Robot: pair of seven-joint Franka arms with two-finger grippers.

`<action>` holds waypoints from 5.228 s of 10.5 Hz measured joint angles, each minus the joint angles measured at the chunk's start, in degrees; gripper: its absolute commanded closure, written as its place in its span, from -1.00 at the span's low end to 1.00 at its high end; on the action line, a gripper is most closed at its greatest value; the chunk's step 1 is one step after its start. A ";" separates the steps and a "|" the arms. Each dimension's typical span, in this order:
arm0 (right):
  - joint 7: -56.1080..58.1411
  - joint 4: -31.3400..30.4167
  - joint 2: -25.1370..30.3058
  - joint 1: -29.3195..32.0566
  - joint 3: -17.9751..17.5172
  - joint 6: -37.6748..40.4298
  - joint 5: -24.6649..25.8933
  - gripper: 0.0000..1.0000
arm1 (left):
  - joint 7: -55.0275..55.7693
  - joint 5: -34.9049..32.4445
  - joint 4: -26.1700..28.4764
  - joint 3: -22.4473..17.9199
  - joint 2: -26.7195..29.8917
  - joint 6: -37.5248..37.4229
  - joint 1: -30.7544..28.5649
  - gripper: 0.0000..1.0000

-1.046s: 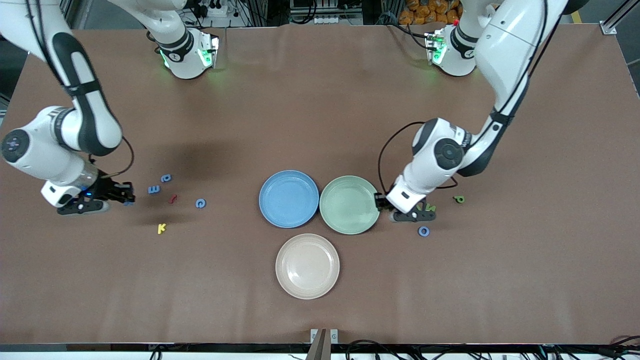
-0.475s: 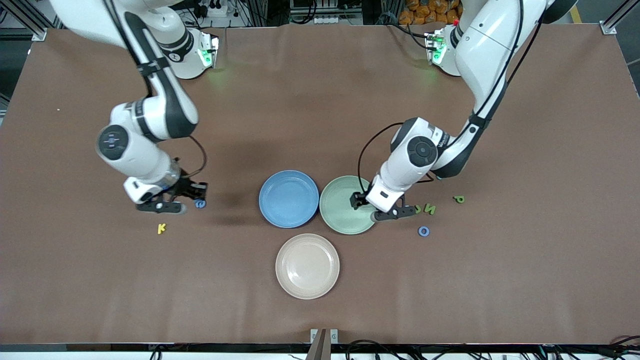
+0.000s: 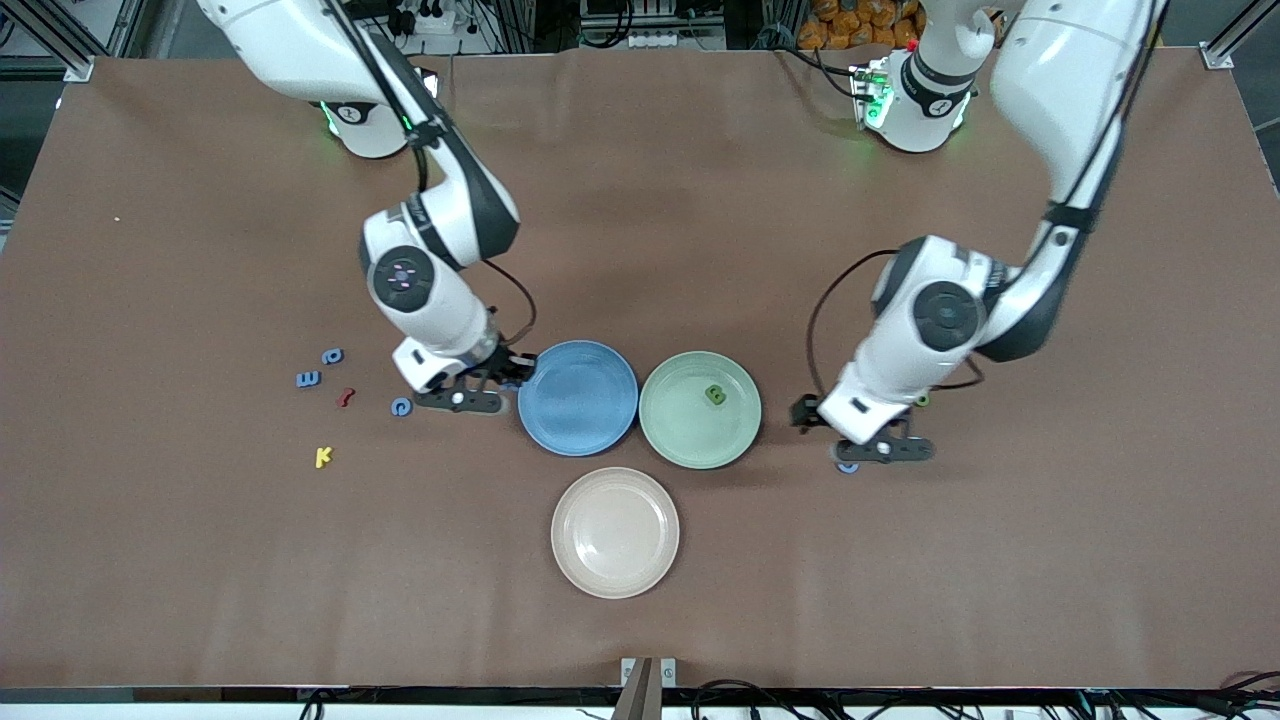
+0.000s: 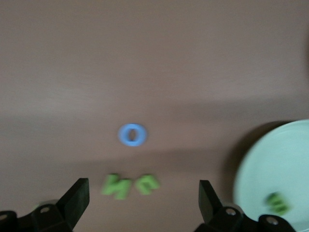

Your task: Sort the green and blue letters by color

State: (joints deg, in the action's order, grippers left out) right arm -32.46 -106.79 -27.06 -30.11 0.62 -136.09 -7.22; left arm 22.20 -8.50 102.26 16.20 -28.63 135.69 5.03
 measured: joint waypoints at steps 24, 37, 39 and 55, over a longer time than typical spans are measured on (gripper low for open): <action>16.36 -16.05 1.66 20.35 -1.46 -15.77 7.51 -1.00 | -25.56 -2.20 12.40 -2.00 -4.54 15.08 -4.82 -0.51; 16.36 -16.61 -1.35 20.31 -2.10 -20.41 8.14 0.75 | -25.35 -2.21 12.19 -1.70 -4.58 14.83 -4.80 -0.45; 16.34 -16.60 -1.32 20.35 -2.10 -20.39 8.14 0.75 | -25.33 -2.20 12.19 -1.69 -4.65 14.72 -4.80 -0.12; -3.63 1.87 0.81 5.55 -2.83 -1.15 6.18 0.42 | 8.39 -2.07 2.46 7.56 -2.71 1.26 4.54 -0.21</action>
State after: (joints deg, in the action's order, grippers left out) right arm -36.09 -104.92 -26.25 -24.56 -2.21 -137.24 -1.04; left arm 30.60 -10.57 104.72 23.77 -31.34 136.95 9.57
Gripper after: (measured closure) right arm 0.648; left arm 0.674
